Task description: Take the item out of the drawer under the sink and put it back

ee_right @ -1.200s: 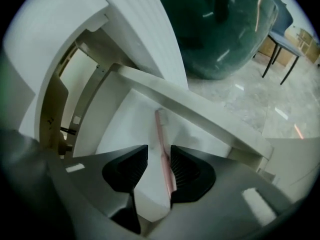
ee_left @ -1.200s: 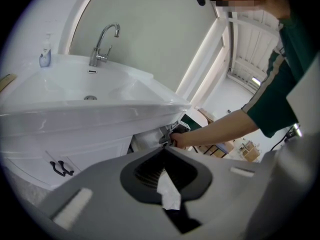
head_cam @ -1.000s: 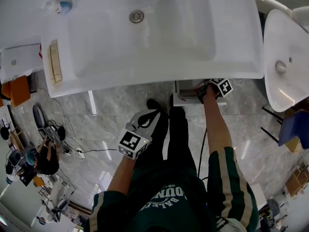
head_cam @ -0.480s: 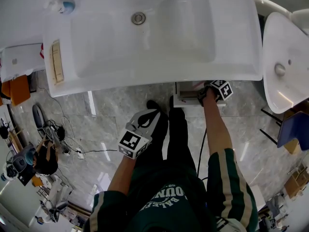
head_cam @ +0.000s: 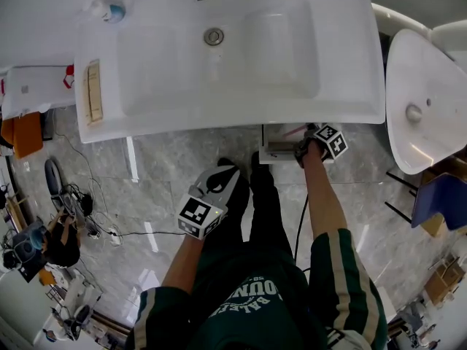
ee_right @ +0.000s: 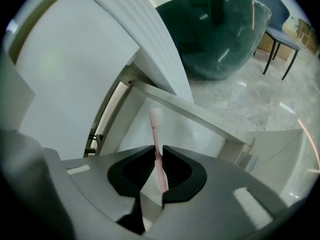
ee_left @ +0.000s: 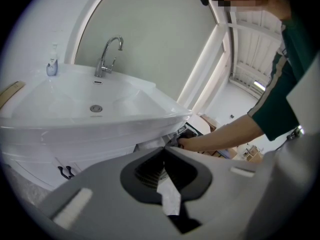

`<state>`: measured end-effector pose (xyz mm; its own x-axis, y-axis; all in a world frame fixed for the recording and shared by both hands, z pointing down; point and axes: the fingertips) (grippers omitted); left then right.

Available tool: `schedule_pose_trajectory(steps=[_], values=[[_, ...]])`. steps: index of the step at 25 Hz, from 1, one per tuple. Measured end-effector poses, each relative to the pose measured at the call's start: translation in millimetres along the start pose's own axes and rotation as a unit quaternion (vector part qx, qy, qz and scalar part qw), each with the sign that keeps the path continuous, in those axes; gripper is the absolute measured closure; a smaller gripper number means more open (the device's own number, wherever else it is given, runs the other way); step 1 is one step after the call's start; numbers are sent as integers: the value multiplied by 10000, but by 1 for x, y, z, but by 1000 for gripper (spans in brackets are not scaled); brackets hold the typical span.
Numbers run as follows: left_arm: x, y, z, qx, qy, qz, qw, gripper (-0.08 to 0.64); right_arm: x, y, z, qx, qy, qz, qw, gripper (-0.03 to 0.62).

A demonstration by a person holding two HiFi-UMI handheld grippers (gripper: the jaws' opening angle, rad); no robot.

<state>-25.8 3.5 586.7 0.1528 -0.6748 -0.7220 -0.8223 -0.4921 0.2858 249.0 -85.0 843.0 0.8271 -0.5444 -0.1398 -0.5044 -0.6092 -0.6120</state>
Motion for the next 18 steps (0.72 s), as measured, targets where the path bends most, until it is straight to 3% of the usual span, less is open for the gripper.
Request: schedule_pose_trajectory(steps=[18], values=[[34, -10, 40, 197, -426, 31, 9989, 509, 4, 62, 90, 623, -17, 1325, 9892, 543]])
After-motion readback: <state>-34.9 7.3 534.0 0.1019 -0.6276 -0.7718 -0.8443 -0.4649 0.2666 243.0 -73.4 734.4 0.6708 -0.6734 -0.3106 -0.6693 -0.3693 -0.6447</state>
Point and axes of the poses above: the fingertips, and each gripper's own axes: z backward along the fingers, y to its left, x out of its top, and after that the axes turned 10 degrees about x, right-handed
